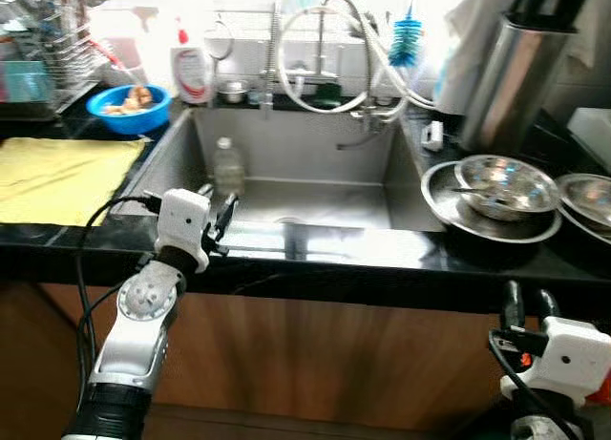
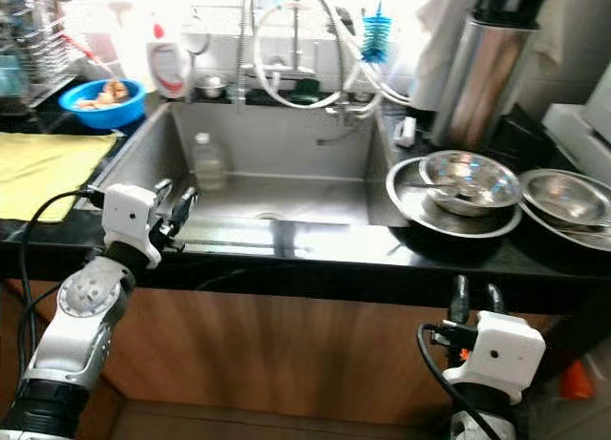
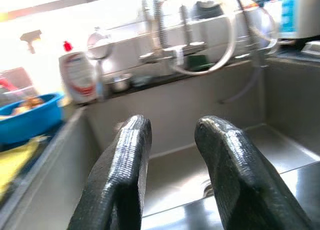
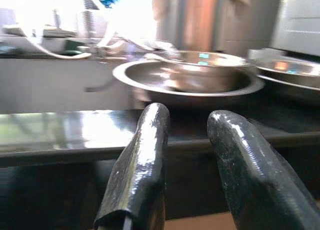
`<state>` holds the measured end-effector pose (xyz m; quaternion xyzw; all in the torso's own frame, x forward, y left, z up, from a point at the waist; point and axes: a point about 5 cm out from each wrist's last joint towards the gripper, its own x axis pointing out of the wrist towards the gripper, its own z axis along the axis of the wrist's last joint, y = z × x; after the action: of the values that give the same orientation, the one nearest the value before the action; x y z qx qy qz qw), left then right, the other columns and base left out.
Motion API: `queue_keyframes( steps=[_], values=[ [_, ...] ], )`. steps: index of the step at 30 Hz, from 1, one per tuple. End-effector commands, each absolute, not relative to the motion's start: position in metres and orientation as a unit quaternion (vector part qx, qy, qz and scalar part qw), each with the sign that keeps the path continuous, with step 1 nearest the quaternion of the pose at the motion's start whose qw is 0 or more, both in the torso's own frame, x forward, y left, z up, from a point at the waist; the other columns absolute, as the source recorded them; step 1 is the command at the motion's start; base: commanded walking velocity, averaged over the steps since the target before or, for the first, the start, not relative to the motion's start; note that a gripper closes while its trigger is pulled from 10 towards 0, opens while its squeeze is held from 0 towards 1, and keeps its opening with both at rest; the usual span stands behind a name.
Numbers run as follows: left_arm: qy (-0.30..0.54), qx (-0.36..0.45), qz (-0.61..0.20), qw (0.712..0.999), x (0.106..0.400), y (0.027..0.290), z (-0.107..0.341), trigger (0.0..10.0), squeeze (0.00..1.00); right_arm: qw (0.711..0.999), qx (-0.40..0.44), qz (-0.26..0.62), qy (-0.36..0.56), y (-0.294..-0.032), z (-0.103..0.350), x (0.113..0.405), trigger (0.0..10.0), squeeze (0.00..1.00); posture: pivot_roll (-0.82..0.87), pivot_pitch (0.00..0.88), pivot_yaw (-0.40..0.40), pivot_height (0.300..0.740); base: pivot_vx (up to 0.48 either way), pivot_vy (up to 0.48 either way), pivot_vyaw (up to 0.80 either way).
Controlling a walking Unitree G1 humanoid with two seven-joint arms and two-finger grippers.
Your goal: Kitchen organization
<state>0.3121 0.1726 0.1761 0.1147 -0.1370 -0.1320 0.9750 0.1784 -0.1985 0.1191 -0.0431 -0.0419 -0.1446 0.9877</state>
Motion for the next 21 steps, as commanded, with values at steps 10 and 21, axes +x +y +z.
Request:
queue_keyframes(
  steps=[10,21],
  values=[
    [-0.145,0.112,-0.143,0.973,0.311,0.162,0.181,10.0,0.00,0.987,-0.049,-0.151,-0.038,-0.200,0.119,0.179,10.0,0.00,0.01,0.000,-0.002,0.740,0.000,0.312,0.00],
    [-0.155,0.112,-0.164,0.968,0.308,0.153,0.184,10.0,0.00,0.987,-0.048,-0.150,-0.039,-0.199,0.118,0.181,10.0,0.00,0.01,0.000,0.000,0.740,0.000,0.000,0.00]
  ],
)
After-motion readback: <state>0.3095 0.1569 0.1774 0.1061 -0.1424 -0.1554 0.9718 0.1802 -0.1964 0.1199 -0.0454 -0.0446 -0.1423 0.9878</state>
